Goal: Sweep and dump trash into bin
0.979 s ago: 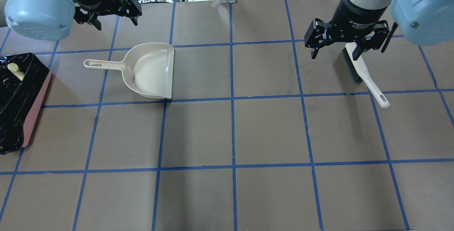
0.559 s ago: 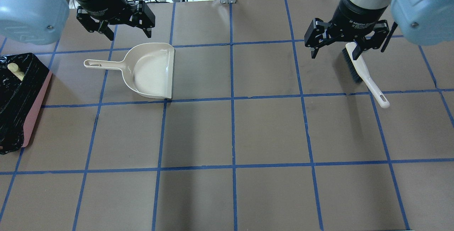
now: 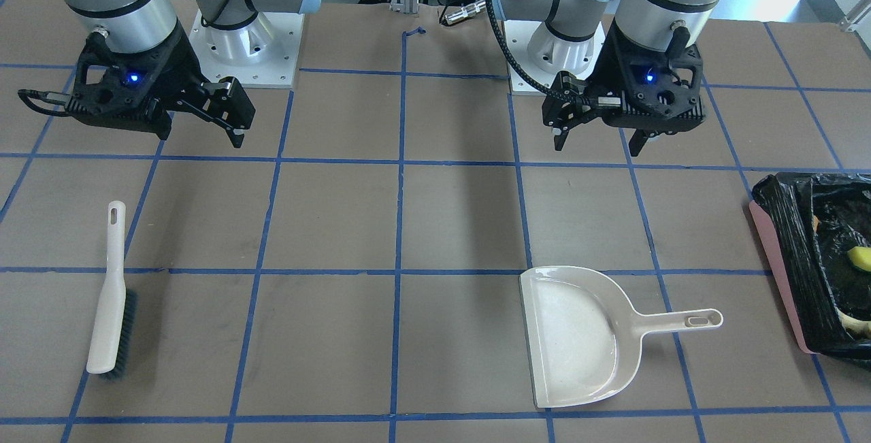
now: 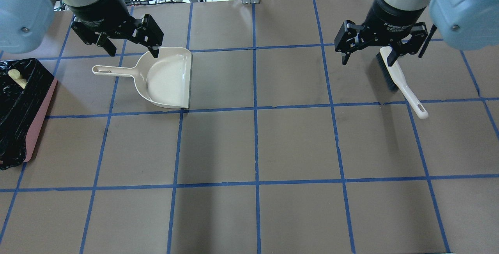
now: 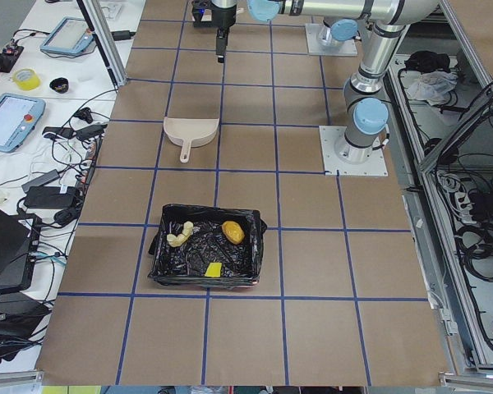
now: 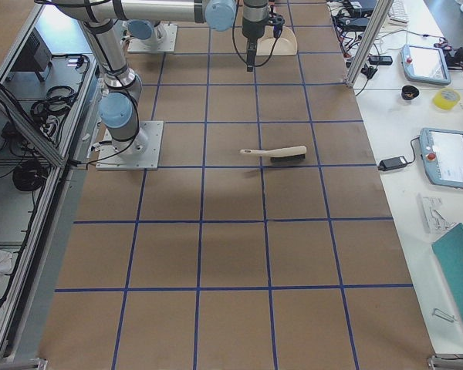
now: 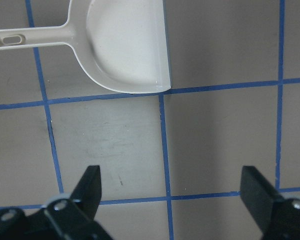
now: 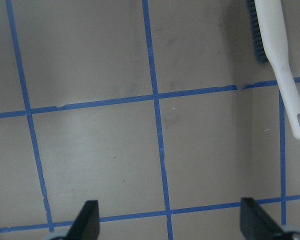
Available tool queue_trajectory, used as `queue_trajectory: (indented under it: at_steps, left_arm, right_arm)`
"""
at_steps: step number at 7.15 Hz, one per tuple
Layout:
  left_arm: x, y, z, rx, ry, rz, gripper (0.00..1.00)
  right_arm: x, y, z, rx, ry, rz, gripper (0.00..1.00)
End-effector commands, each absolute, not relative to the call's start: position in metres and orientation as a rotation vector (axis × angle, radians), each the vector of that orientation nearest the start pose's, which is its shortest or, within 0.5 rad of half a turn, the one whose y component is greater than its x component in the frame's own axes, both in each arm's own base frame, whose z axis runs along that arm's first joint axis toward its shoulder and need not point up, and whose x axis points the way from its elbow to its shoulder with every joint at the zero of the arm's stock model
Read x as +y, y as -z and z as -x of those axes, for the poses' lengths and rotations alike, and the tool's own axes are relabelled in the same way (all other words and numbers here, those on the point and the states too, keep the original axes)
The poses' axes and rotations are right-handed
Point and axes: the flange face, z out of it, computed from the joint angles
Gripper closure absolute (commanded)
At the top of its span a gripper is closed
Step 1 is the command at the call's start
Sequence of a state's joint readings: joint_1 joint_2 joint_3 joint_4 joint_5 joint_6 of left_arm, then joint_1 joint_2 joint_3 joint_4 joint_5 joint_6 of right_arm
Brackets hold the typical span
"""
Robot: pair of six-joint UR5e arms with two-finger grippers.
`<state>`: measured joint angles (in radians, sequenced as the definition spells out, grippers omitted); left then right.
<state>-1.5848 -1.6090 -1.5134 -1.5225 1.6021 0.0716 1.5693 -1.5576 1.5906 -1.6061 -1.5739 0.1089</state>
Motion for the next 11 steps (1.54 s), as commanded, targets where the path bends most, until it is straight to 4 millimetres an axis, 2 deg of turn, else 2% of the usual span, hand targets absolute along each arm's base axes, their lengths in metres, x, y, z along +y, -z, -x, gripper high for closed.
queue_trajectory:
  at_steps: [1,2,3,7,8,11]
  left_arm:
    - [-0.508,-0.506,0.137,3.081,0.111,-0.136,0.0]
    - [-0.507,-0.495,0.139,3.087,0.072,-0.138,0.0]
    - [-0.503,-0.492,0.139,3.092,0.065,-0.136,0.0]
    - [-0.506,-0.491,0.14,3.11,0.078,-0.111,0.0]
    - [-0.509,-0.484,0.14,3.109,0.057,-0.116,0.0]
    - [-0.511,-0.48,0.138,3.107,0.047,-0.123,0.0]
  right_arm:
    - [-0.498,-0.475,-0.132,3.14,0.005,-0.171,0.0]
    - [-0.498,-0.475,-0.132,3.141,0.005,-0.169,0.0]
    - [-0.499,-0.474,-0.132,3.14,0.003,-0.171,0.0]
    - [-0.499,-0.474,-0.132,3.14,0.003,-0.174,0.0]
    - [-0.5,-0.473,-0.132,3.138,0.003,-0.173,0.0]
    - [-0.5,-0.473,-0.133,3.137,0.002,-0.173,0.0]
